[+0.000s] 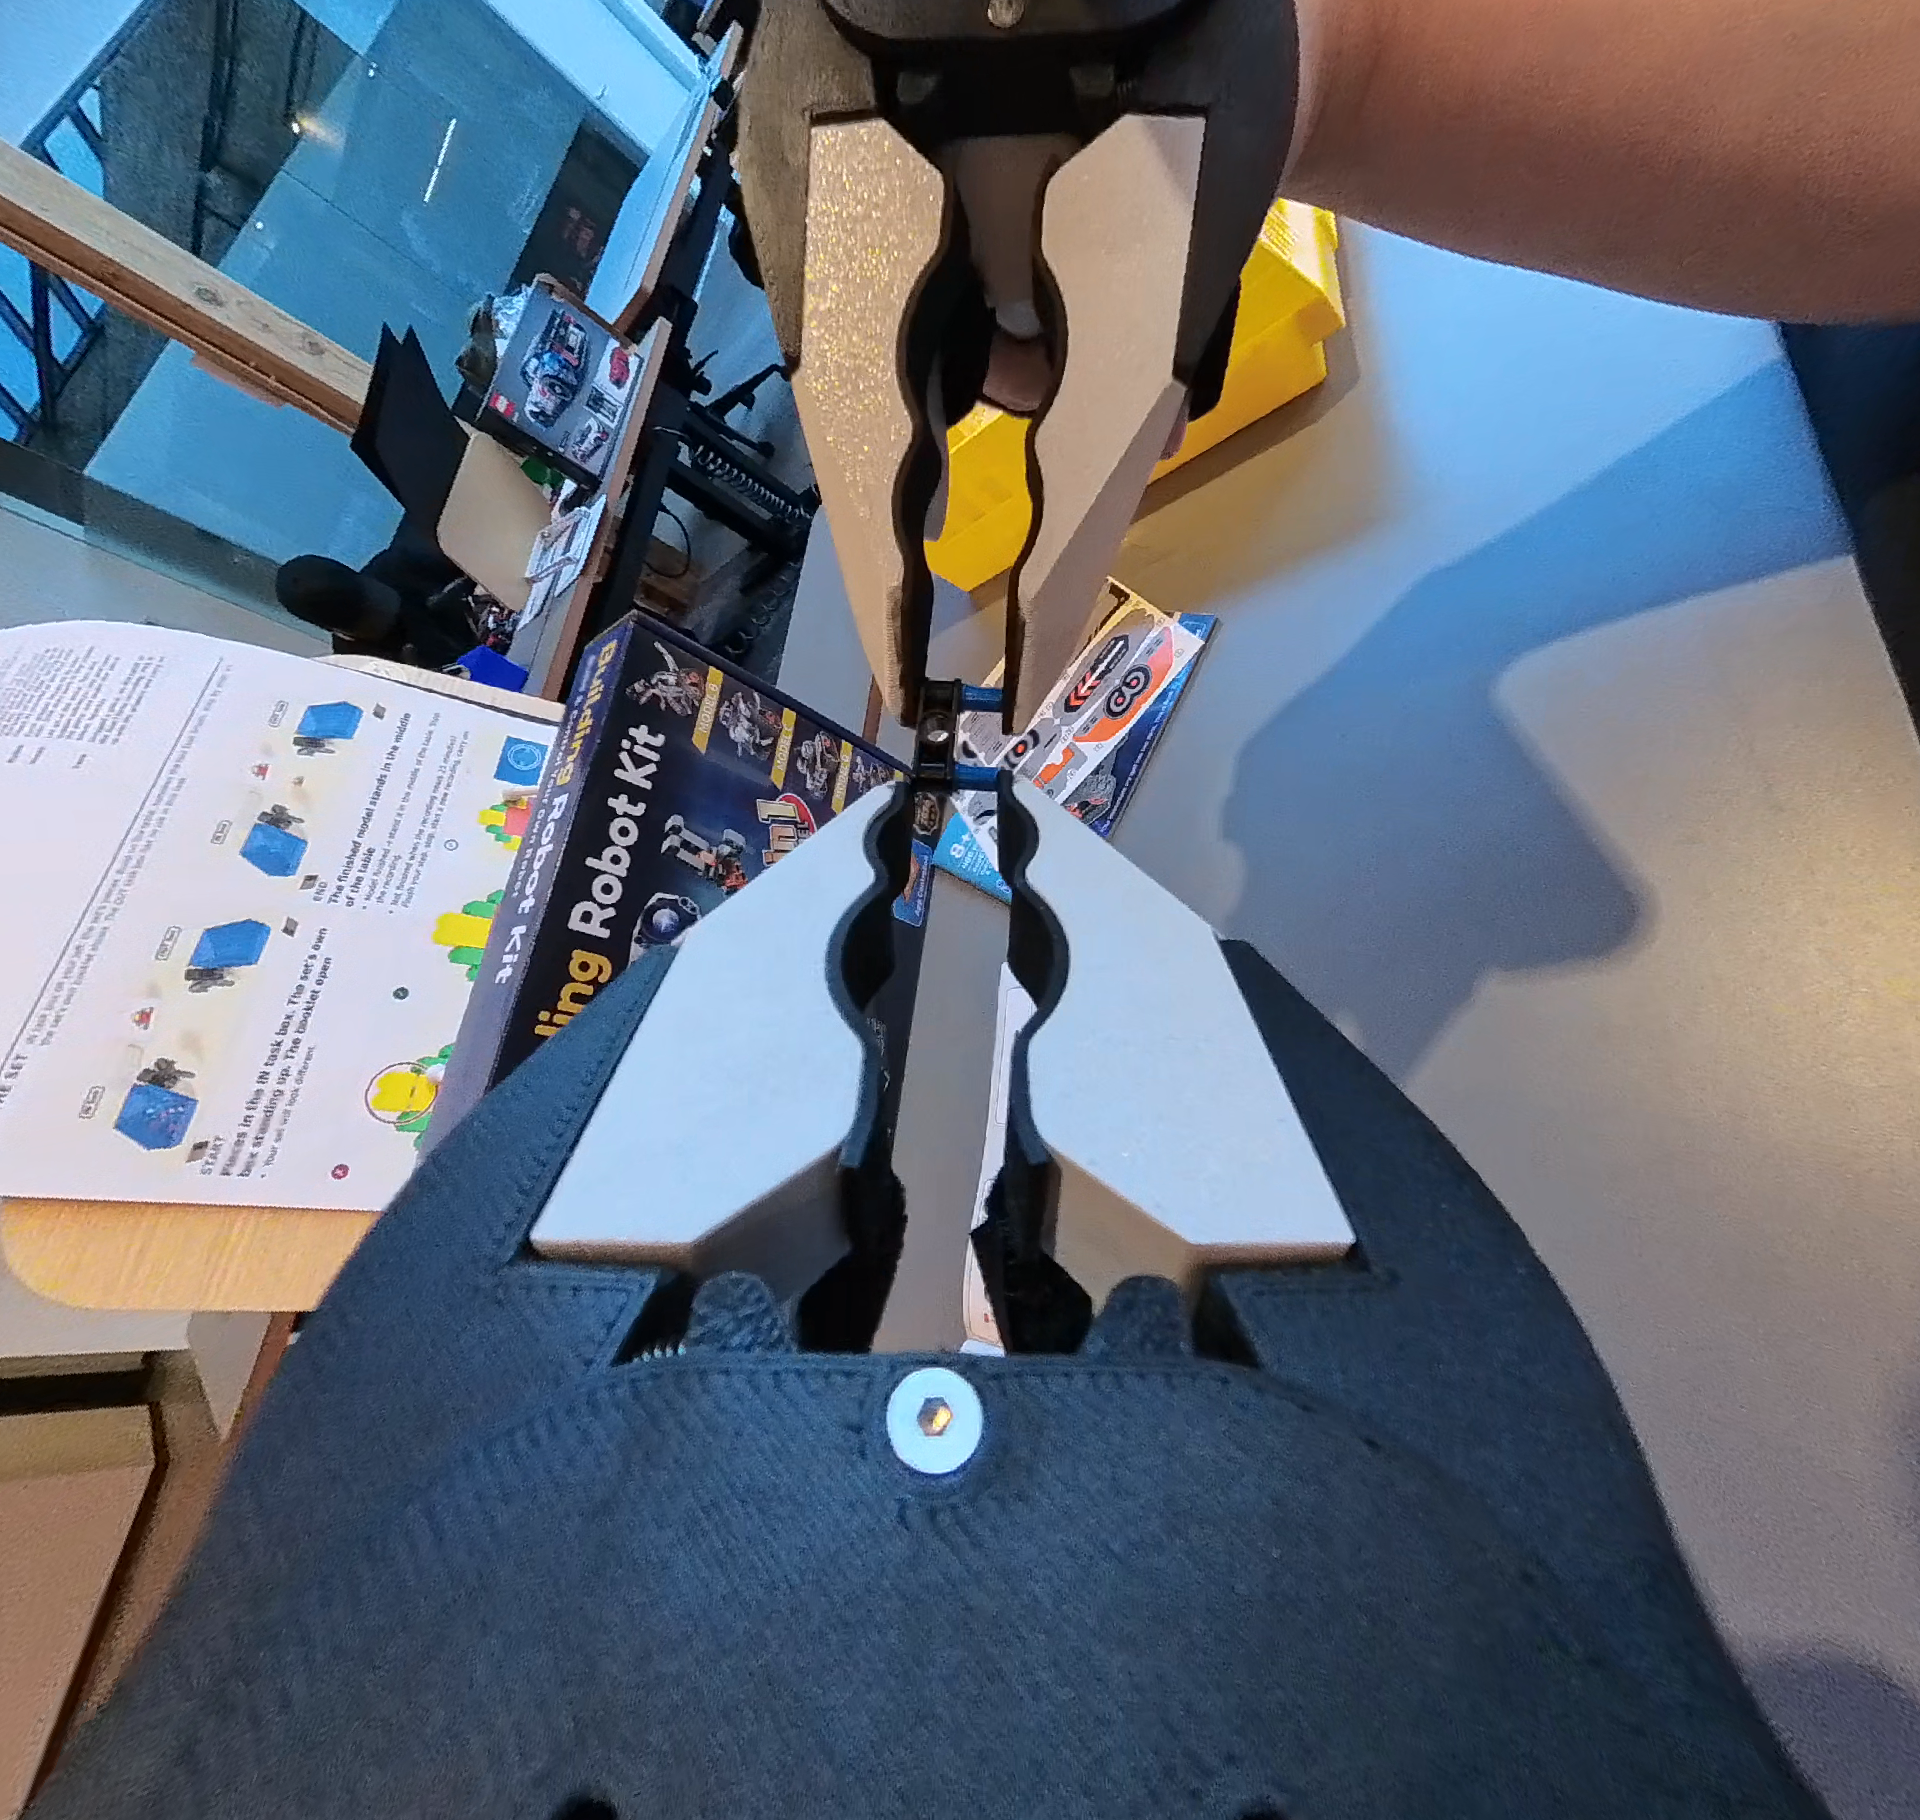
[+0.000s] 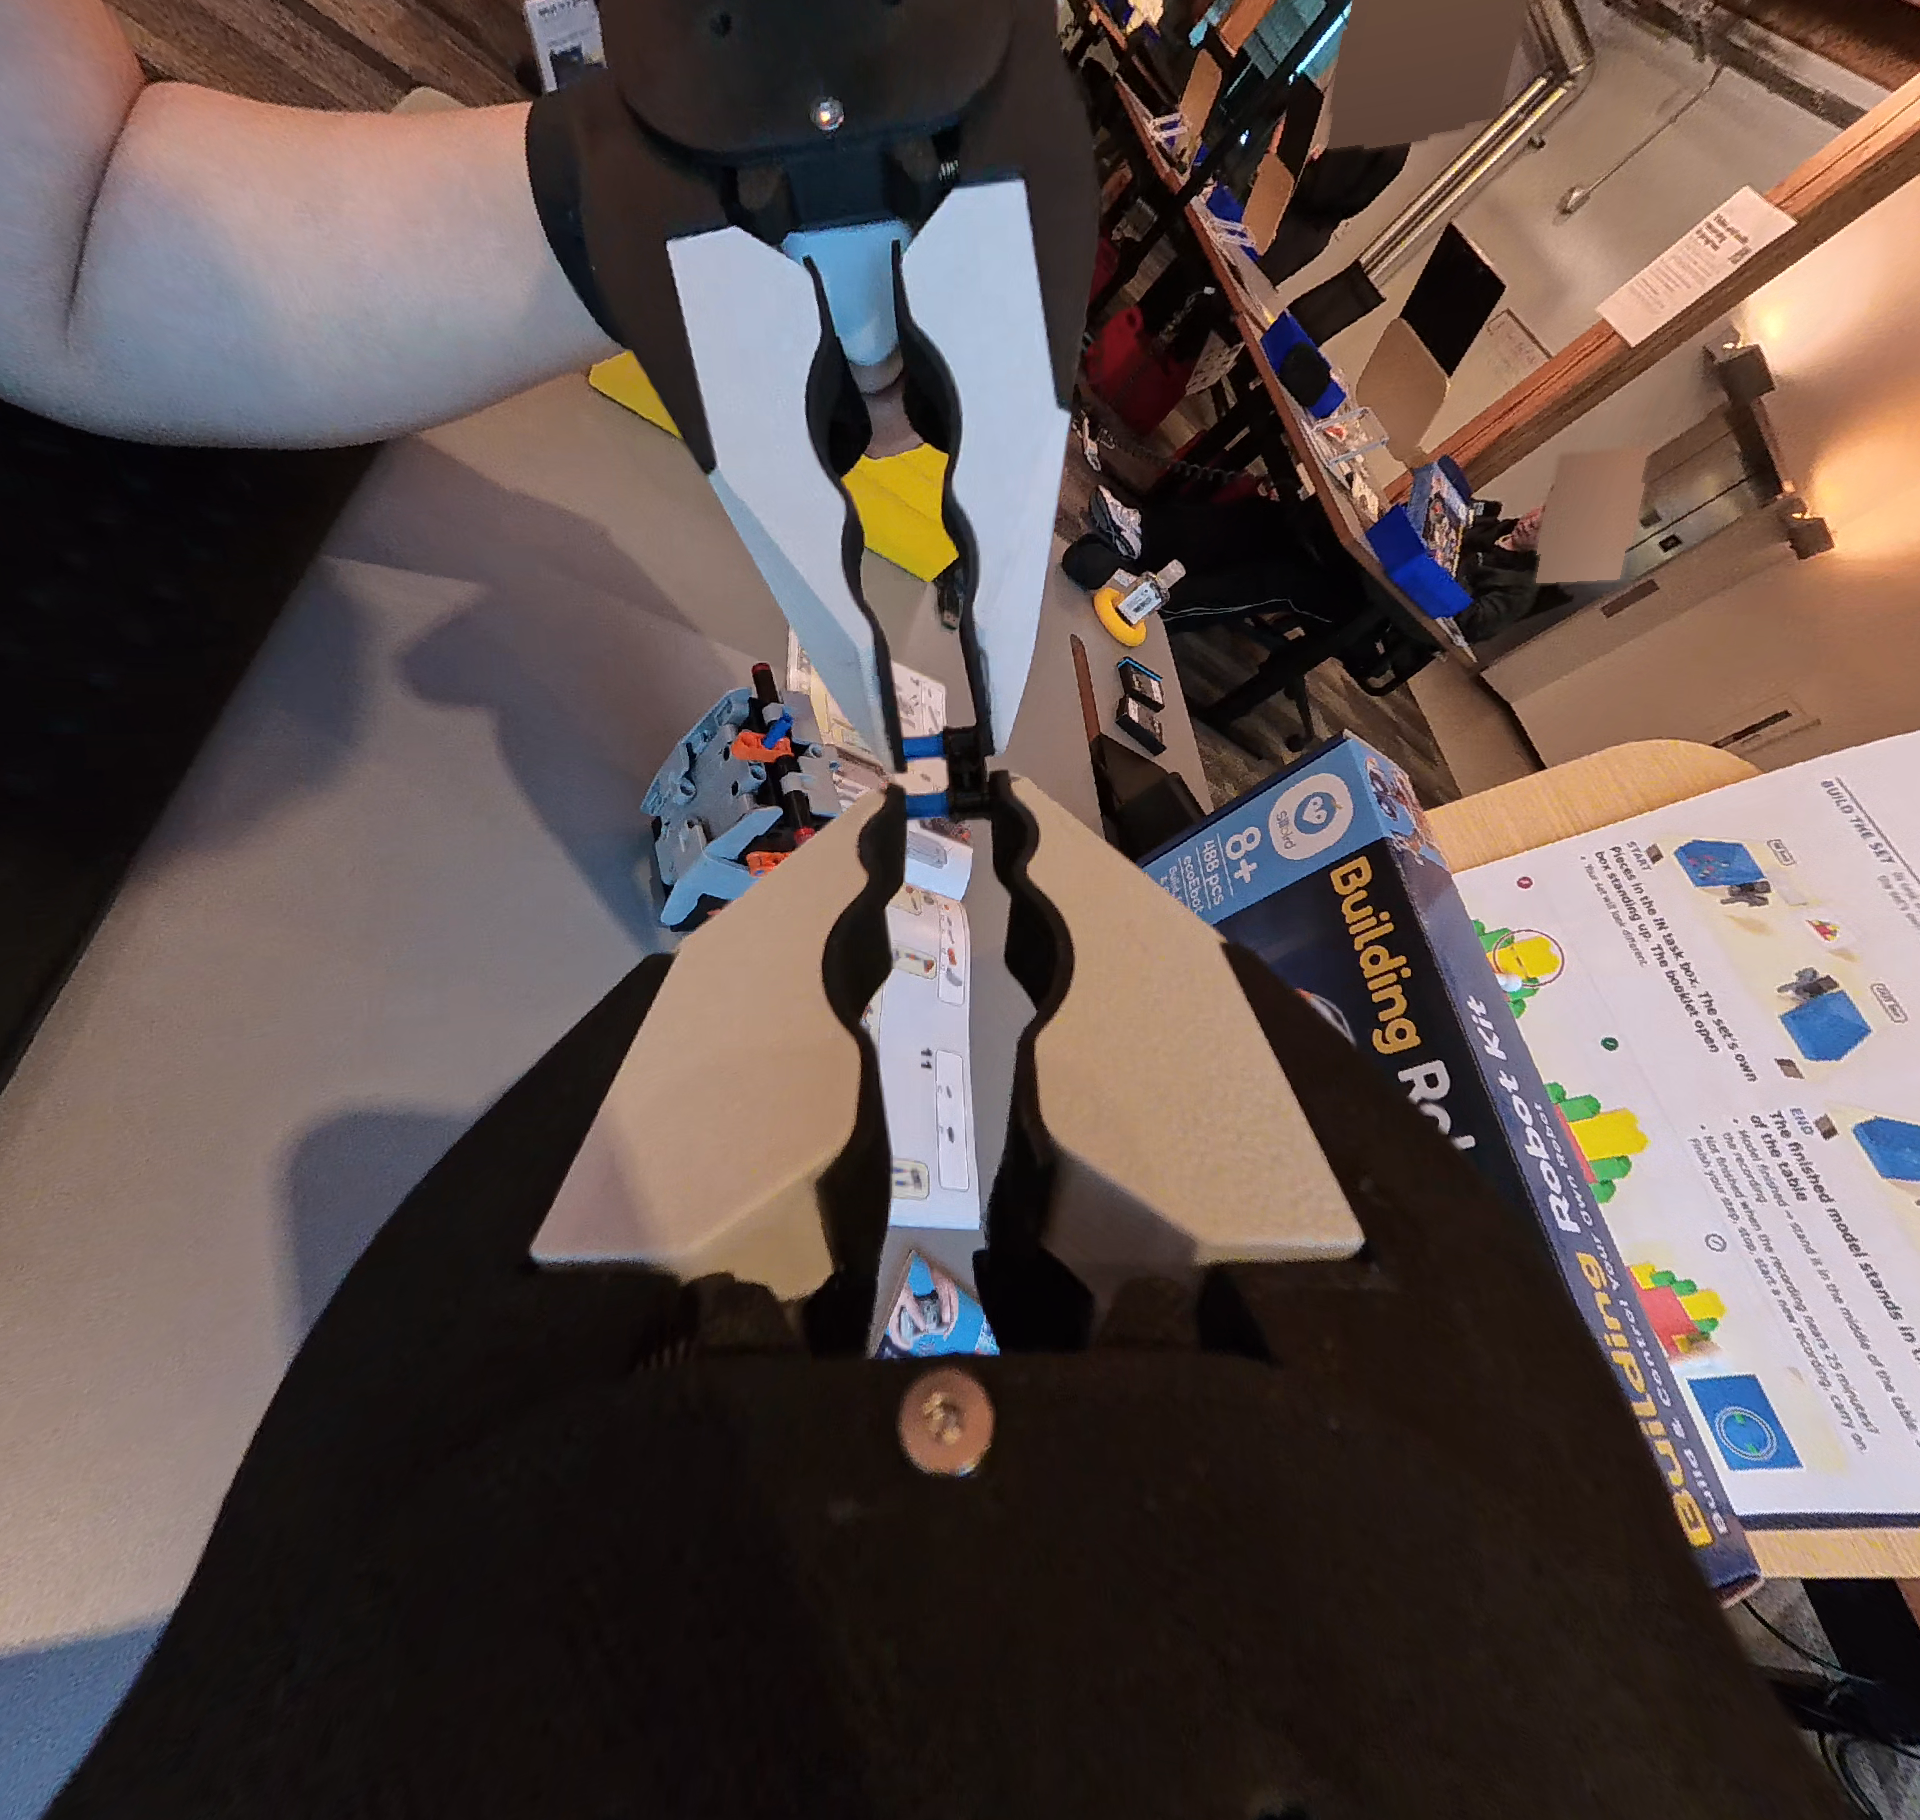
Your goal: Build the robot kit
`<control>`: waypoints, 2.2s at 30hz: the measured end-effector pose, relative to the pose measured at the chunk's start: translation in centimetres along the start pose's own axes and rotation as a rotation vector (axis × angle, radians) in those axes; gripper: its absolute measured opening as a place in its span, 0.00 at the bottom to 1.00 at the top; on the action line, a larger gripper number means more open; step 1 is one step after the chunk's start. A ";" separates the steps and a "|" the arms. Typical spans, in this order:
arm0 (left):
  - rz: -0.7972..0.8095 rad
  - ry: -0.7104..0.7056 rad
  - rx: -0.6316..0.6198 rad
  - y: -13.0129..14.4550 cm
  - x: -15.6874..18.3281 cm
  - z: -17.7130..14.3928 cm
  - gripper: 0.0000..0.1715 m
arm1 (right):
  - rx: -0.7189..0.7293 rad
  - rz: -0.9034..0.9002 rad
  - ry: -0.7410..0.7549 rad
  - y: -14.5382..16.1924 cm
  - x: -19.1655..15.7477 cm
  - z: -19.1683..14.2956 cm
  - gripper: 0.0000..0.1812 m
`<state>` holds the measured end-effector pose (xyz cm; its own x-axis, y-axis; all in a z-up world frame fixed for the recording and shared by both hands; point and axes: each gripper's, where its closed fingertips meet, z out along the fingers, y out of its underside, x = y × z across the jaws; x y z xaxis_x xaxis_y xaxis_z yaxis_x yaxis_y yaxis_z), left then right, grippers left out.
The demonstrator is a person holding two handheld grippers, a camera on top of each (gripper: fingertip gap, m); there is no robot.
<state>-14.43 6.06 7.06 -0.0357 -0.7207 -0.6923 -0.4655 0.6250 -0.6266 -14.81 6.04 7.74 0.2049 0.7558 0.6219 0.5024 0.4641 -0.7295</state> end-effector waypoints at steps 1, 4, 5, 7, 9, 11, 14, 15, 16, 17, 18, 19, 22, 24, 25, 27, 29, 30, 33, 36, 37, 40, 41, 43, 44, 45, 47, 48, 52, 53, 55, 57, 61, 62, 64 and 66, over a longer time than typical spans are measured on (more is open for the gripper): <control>-0.008 0.005 0.003 -0.1 0.0 -0.1 0.08 | 0.007 0.000 -0.002 -0.1 0.0 0.0 0.09; -0.020 0.008 0.016 -0.2 -0.2 -0.5 0.08 | 0.024 -0.002 0.006 -0.4 0.1 0.1 0.09; -0.031 0.002 0.016 -0.2 -0.4 -0.5 0.08 | 0.029 -0.006 0.019 -0.5 0.3 0.2 0.09; -0.066 -0.017 0.017 0.0 -0.9 -0.7 0.08 | 0.047 0.011 0.043 -0.6 0.8 0.5 0.09; -0.131 -0.009 0.032 0.2 -1.4 -1.2 0.09 | 0.087 0.026 0.087 -1.0 1.7 0.5 0.09; -0.229 -0.017 0.075 0.1 -2.5 -2.2 0.22 | 0.158 -0.005 0.172 -1.9 2.9 -0.1 0.08; -0.468 0.075 0.255 -1.9 -3.3 -3.8 0.23 | 0.256 -0.049 0.202 -3.7 2.8 -0.5 0.08; -0.552 0.143 0.316 -2.8 -3.0 -4.1 0.23 | 0.250 -0.085 0.200 -3.9 2.5 -0.3 0.08; -0.626 0.207 0.354 -3.5 -2.8 -4.2 0.22 | 0.223 -0.121 0.208 -3.8 2.3 0.1 0.08; -0.690 0.239 0.360 -3.6 -2.8 -3.9 0.19 | 0.198 -0.155 0.221 -3.6 2.3 0.4 0.08; -0.737 0.246 0.342 -3.3 -2.9 -3.5 0.18 | 0.187 -0.182 0.226 -3.5 2.2 0.5 0.08; -0.763 0.241 0.313 -2.8 -2.9 -2.9 0.13 | 0.191 -0.199 0.229 -3.5 2.1 0.5 0.08; -0.792 0.230 0.260 -1.8 -2.7 -1.9 0.07 | 0.188 -0.219 0.250 -3.3 2.4 0.4 0.09; -0.822 0.253 0.265 -2.0 -2.4 -1.9 0.04 | 0.194 -0.243 0.250 -3.3 2.3 0.3 0.08; -0.844 0.269 0.270 -2.2 -2.3 -1.9 0.04 | 0.205 -0.254 0.248 -3.4 2.2 0.2 0.08; -0.881 0.298 0.267 -2.2 -2.0 -2.1 0.03 | 0.223 -0.262 0.230 -3.4 1.9 0.2 0.09; -0.915 0.299 0.243 -1.7 -1.7 -2.2 0.03 | 0.222 -0.243 0.201 -3.3 1.7 0.7 0.08; -0.927 0.288 0.229 -1.4 -1.5 -2.3 0.03 | 0.218 -0.223 0.175 -3.1 1.4 1.0 0.08; -0.915 0.186 0.158 0.5 -0.9 -2.7 0.03 | 0.215 -0.118 0.068 -2.7 0.5 1.8 0.13; -0.857 0.038 0.067 3.0 -0.3 -3.7 0.03 | 0.217 0.050 -0.047 -2.5 -0.1 1.4 0.15; -0.818 -0.020 0.041 3.9 -0.1 -4.1 0.03 | 0.192 0.125 -0.053 -2.3 0.3 1.2 0.15; -0.722 -0.136 -0.009 6.3 1.8 -4.9 0.03 | 0.112 0.256 -0.098 -2.9 0.0 0.8 0.20; -0.726 -0.140 -0.017 7.0 2.9 -4.8 0.03 | 0.087 0.217 -0.097 -3.2 -0.5 1.1 0.21; -0.756 -0.140 -0.027 8.3 4.9 -4.6 0.03 | 0.012 0.068 -0.088 -3.1 -2.0 2.6 0.22; -0.765 -0.135 -0.026 8.8 5.9 -4.6 0.03 | -0.030 0.005 -0.102 -2.6 -2.9 3.7 0.20; -0.763 -0.132 -0.017 9.1 6.6 -4.6 0.03 | -0.061 -0.028 -0.124 -2.1 -3.9 4.7 0.18; -0.745 -0.127 0.018 9.4 7.8 -4.7 0.03 | -0.075 0.016 -0.173 -1.2 -5.7 6.1 0.15; -0.748 -0.115 0.027 9.6 8.3 -4.6 0.03 | -0.071 0.068 -0.168 -0.7 -6.2 6.6 0.14; -0.859 -0.083 0.019 11.3 9.5 -4.3 0.03 | -0.038 0.031 0.000 0.8 -7.8 7.7 0.14; -0.878 -0.074 0.040 11.2 9.7 -4.2 0.03 | -0.038 0.004 0.022 1.1 -8.5 7.9 0.14; -0.902 -0.068 0.082 10.7 9.8 -4.2 0.03 | -0.071 -0.007 0.070 2.3 -9.5 8.2 0.15; -0.906 -0.064 0.117 10.0 10.0 -4.3 0.03 | -0.088 0.022 0.103 3.3 -10.4 8.1 0.15; -0.906 -0.070 0.139 8.6 10.5 -4.9 0.03 | -0.013 0.106 0.233 3.0 -10.5 6.3 0.14; -0.907 -0.077 0.145 8.1 10.5 -5.3 0.03 | 0.003 0.120 0.260 2.7 -10.5 5.7 0.14; -0.902 -0.081 0.152 6.9 10.7 -6.1 0.03 | 0.010 0.138 0.286 2.4 -10.6 4.7 0.14; -0.883 -0.096 0.140 5.9 10.8 -6.8 0.03 | 0.016 0.163 0.314 2.0 -10.5 3.9 0.14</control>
<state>-23.57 -0.11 -1.67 0.3613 -0.9316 0.0396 -0.1761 -0.1099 -0.9782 -19.24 0.87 -1.33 0.5309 0.6425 0.5525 0.4291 0.3584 -0.8291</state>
